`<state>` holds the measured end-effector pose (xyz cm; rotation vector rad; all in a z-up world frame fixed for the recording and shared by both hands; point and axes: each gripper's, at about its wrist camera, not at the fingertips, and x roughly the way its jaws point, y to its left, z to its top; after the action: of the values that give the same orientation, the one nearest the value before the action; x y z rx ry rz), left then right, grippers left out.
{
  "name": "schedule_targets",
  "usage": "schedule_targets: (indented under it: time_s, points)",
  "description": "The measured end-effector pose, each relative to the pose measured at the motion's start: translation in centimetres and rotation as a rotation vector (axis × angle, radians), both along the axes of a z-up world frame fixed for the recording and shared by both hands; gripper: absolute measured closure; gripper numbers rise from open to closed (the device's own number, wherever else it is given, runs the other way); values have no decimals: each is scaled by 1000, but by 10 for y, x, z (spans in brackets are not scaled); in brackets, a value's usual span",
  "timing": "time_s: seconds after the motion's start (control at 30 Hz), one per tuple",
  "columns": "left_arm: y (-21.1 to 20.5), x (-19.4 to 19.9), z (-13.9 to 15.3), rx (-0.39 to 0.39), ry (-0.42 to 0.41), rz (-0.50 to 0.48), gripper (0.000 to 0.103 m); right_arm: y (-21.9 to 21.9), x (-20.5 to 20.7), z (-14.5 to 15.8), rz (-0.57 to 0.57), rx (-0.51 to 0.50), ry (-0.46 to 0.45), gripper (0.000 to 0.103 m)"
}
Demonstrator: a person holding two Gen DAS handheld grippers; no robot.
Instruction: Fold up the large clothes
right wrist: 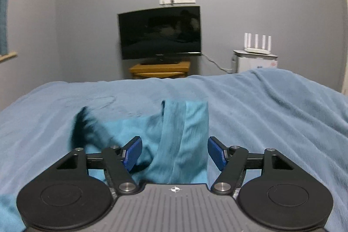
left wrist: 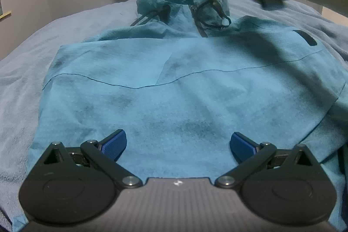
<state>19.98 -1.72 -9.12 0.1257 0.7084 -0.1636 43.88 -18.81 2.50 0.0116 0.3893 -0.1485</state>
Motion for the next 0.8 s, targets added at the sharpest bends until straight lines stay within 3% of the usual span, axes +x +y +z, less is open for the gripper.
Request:
schedule_targets:
  time_s: [0.1,0.17,0.2,0.23,0.33,0.53,0.67,0.8]
  points:
    - [3,3,1,-20,9,-3,0,-1,30,-10,-78,-25,30,33]
    - [6,3,4,-39,9,-1,0,-7,43,-19,-77,-30,71,38]
    - [7,3,5,-52,6,1,0,-10,46,-22,-58,-15,92,64]
    - [10,4,6,-70,1,7,0,-14,48,-25,-34,19,108,97]
    - [19,6,12,-127,-21,50,0,-17,29,-24,-8,54,40,96]
    - [36,1,25,-170,-93,99,0,-2,-53,-21,153,-139,-156,97]
    - [45,-1,30,-160,-125,144,0,3,-129,-39,216,-236,-233,97]
    - [58,-2,32,-197,-130,178,0,4,-203,-67,253,-271,-265,97]
